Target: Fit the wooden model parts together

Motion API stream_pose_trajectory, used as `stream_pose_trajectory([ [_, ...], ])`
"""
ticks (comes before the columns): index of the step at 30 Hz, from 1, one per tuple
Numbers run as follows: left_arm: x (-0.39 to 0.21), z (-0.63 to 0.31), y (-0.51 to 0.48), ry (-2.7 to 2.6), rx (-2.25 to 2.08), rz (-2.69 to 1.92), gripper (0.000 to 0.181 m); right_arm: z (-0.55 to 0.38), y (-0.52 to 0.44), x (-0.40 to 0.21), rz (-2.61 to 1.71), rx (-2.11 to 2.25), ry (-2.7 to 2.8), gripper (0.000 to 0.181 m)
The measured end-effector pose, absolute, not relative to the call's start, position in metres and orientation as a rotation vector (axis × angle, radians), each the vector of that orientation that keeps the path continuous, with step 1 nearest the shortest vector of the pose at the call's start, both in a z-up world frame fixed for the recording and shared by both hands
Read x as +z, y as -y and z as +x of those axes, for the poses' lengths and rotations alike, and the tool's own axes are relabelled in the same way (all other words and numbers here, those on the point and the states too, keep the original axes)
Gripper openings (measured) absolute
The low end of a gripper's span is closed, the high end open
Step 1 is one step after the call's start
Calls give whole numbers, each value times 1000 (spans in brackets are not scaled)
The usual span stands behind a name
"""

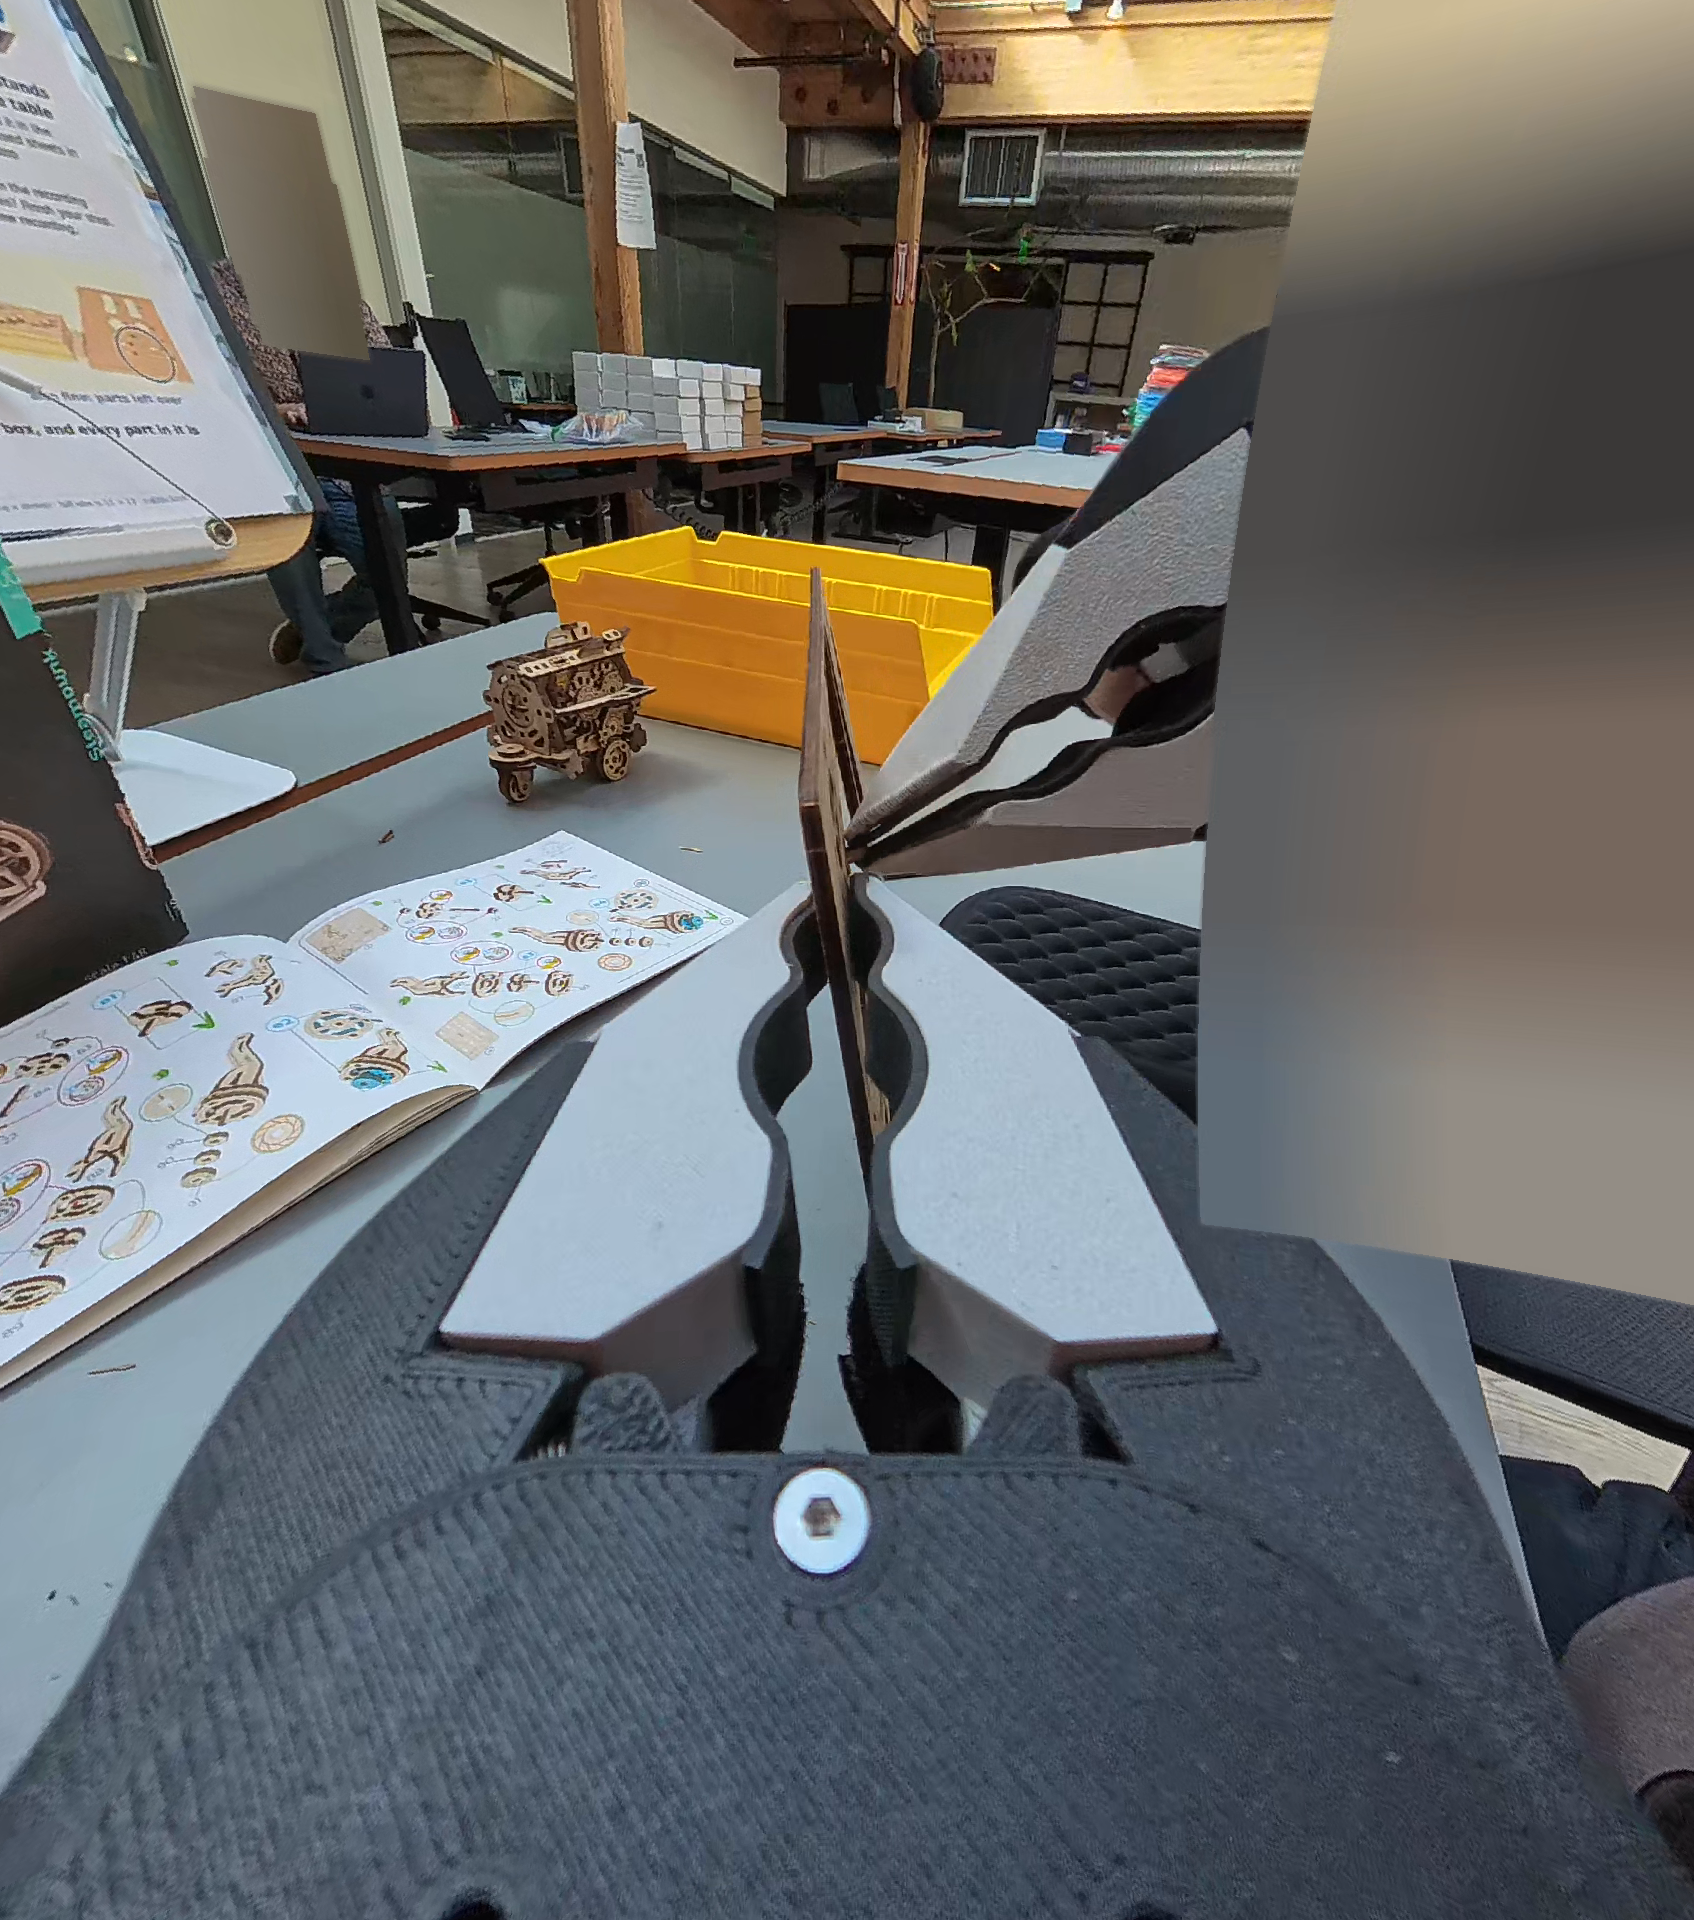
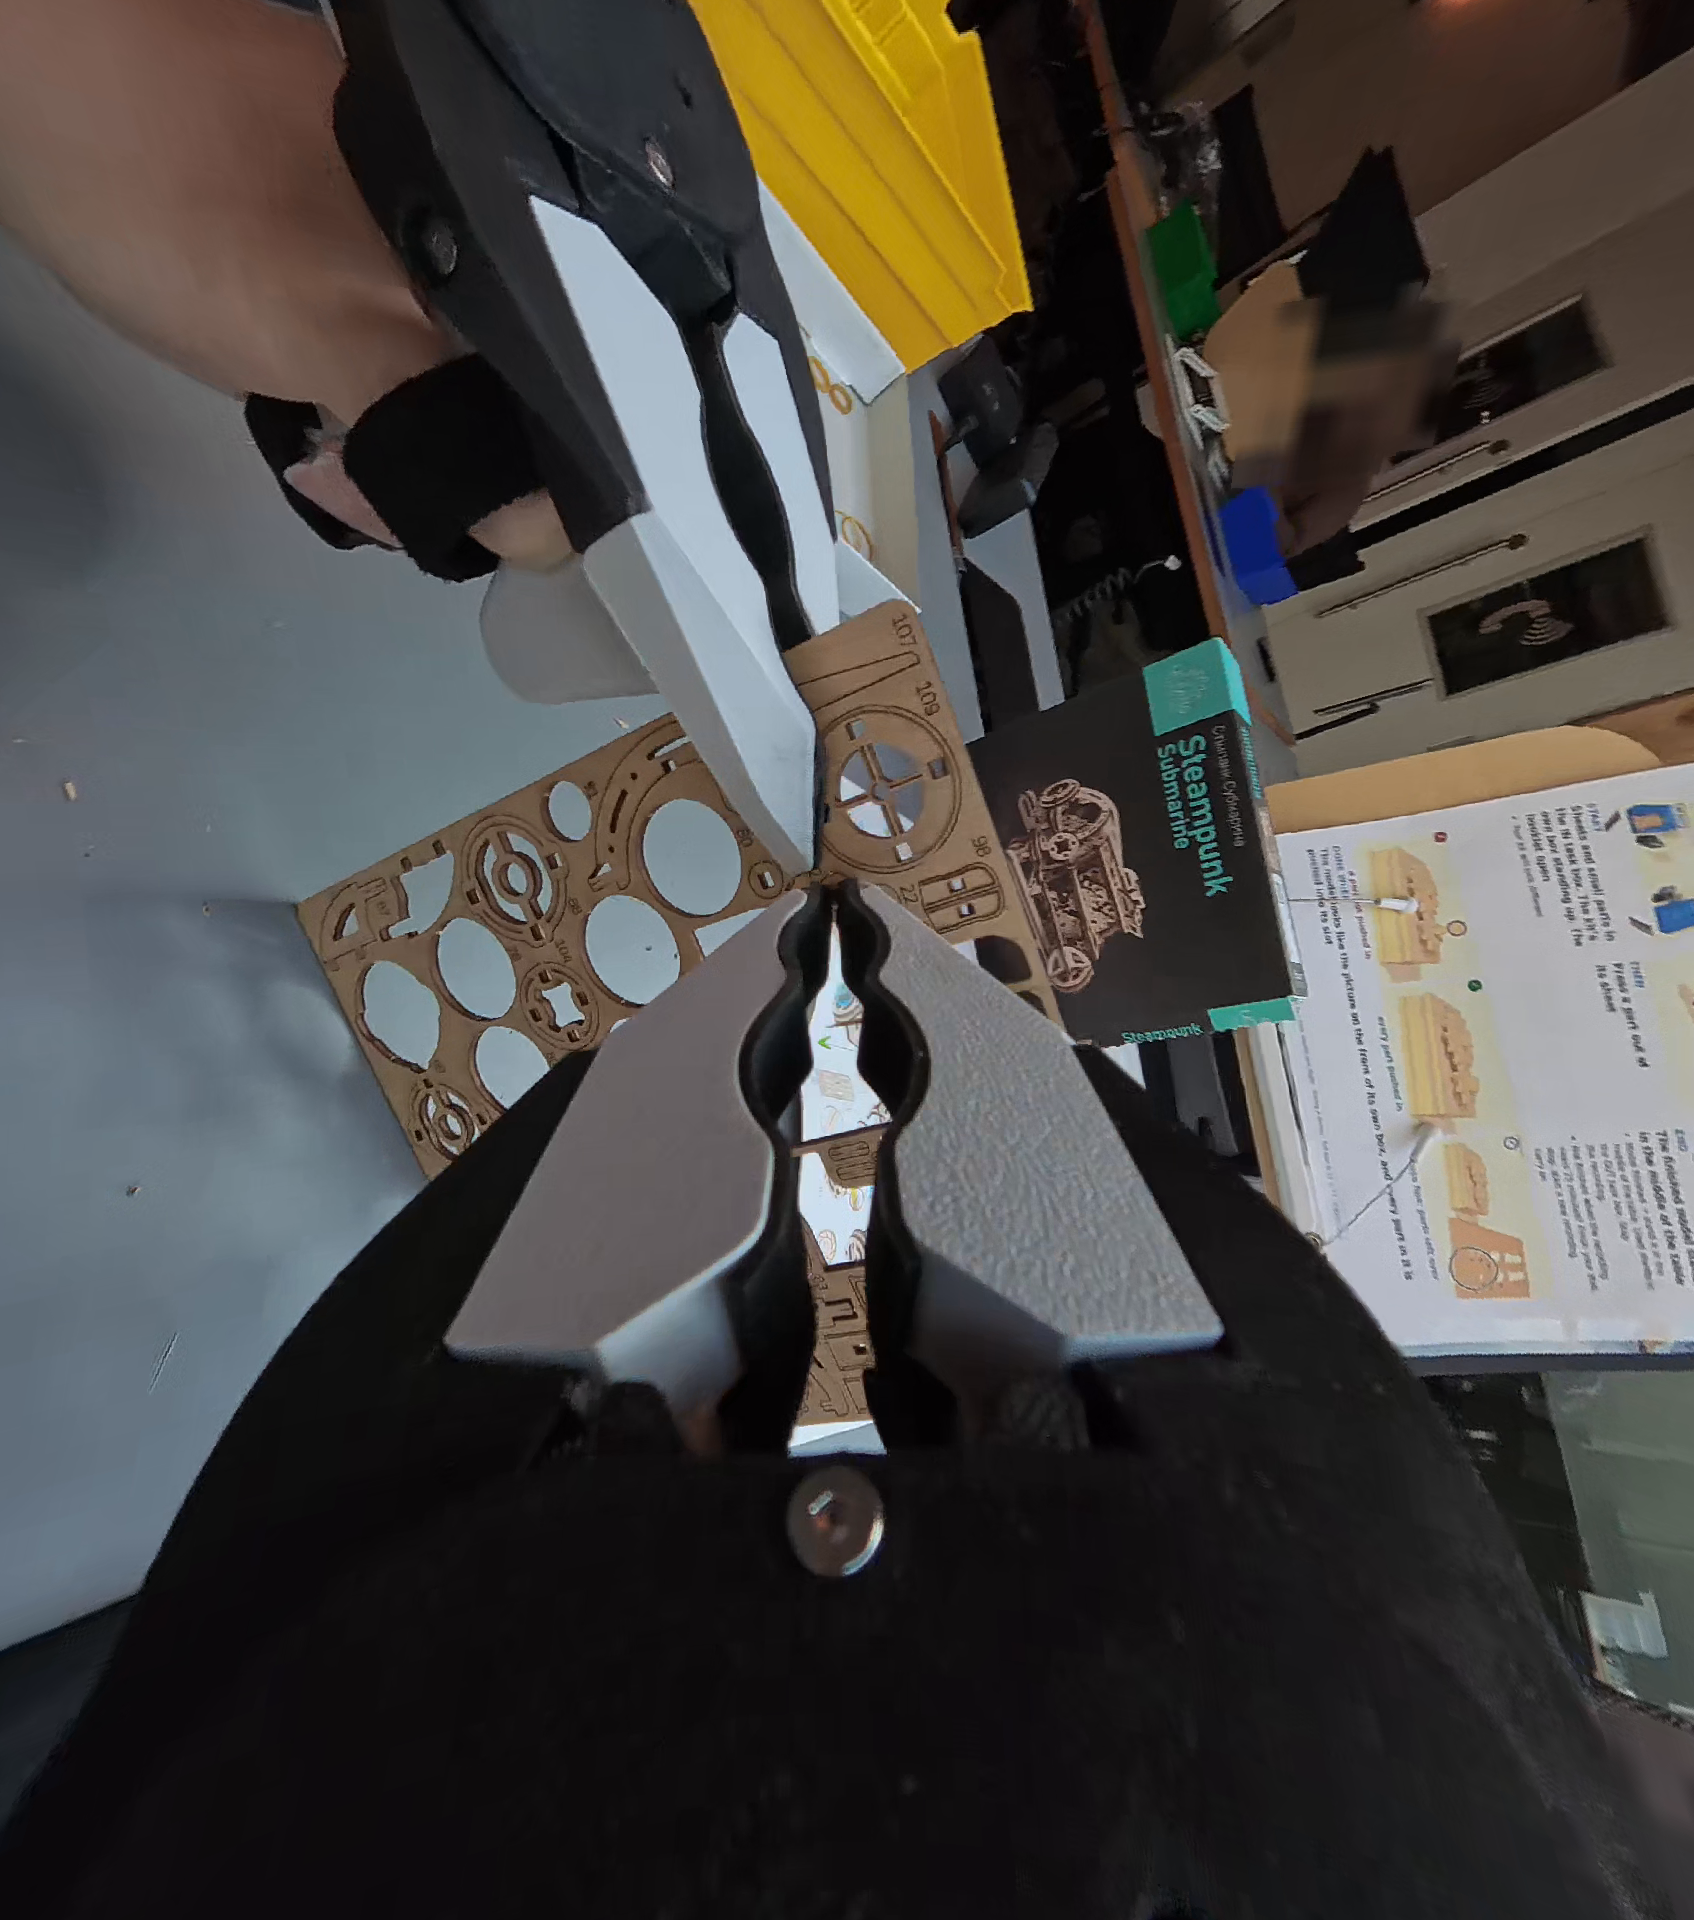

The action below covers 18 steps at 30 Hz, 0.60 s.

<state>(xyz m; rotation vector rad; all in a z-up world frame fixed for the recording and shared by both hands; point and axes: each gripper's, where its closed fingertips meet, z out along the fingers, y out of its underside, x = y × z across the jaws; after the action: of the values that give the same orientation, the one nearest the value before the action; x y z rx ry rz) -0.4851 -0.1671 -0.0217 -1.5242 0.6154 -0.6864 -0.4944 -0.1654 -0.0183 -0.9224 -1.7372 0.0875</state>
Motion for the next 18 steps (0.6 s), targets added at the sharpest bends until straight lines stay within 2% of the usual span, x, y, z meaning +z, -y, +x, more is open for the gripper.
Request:
stream_pose_trajectory([
  [1, -22, -485, 167, -615, -683, -1524, 2, -494, 165, -18, -899, 44, 1696, 1],
  [12, -23, -490, 162, -585, -635, -1539, 2, -500, 159, -20, -871, -300, 1480, 0],
  [18, -23, -490, 163, -579, -651, -1540, 2, -499, 160, -19, -844, -250, 1367, 1],
])
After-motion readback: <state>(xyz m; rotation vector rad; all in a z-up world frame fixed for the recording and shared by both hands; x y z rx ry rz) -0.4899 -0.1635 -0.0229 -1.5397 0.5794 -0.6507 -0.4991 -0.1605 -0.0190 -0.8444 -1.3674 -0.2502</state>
